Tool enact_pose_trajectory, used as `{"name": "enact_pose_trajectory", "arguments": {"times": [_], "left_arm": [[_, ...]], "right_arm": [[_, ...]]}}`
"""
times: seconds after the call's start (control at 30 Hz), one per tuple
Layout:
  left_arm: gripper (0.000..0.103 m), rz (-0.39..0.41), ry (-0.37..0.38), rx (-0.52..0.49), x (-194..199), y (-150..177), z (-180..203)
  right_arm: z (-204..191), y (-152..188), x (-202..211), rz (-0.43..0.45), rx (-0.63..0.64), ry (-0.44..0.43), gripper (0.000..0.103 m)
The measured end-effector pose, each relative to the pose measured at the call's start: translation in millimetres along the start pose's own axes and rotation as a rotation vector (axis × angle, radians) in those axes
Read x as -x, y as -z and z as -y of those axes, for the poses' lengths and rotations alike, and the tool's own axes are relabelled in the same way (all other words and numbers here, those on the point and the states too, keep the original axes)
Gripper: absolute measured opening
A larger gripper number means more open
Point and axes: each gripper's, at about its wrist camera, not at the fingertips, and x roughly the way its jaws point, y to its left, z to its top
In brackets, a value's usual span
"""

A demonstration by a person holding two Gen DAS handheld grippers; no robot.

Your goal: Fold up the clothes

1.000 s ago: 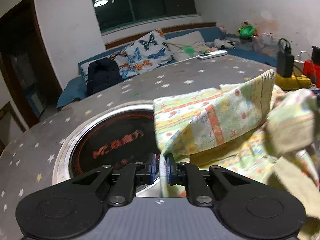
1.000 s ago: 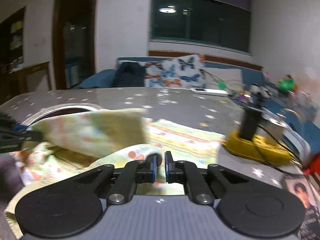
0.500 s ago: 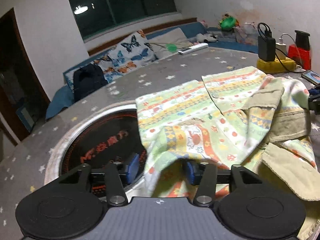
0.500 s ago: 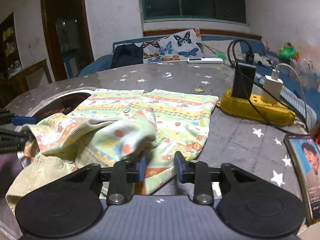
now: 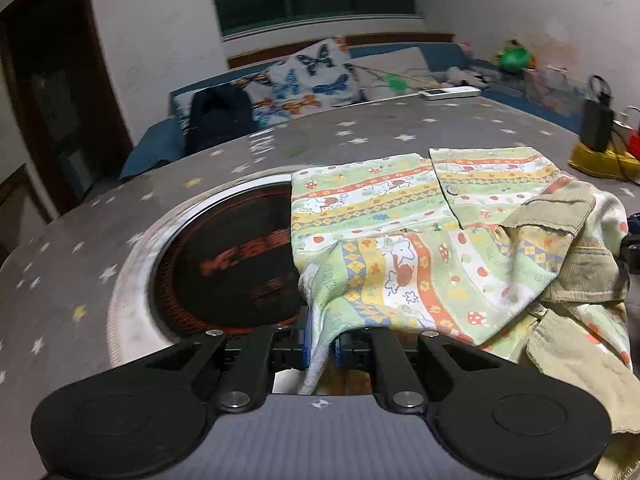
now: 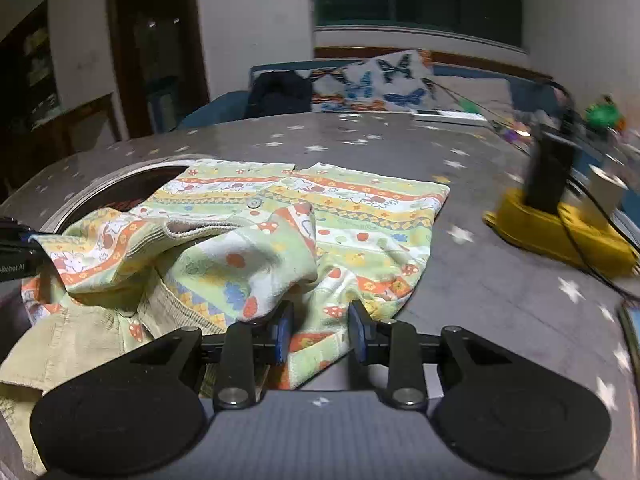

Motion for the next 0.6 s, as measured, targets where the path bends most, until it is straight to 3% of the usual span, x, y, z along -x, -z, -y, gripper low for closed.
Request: {"name": "enact_pose_trajectory", "arguments": {"times": [0.3,0.47,0.6], "left_arm": [[0.011,-0.02,-0.093,0.163,20.1,21.5,-53.1],[0.012,-0.034,-0.151,0.199,28.2,32.5,-72.2],[0.019,-0.049,-0.177,0.2,29.6,36.9,-82.7]], "right_arm": [[-50.8,-29.2,-38.8,-0.025,0.133,-0.087,0.027],[-81.9,-43.5,-57.5,-0.034,0.208,-0.123,0.027],[-105.5,-50.7,-65.1,-0.037,0.269,-0.148,0.027]]}}
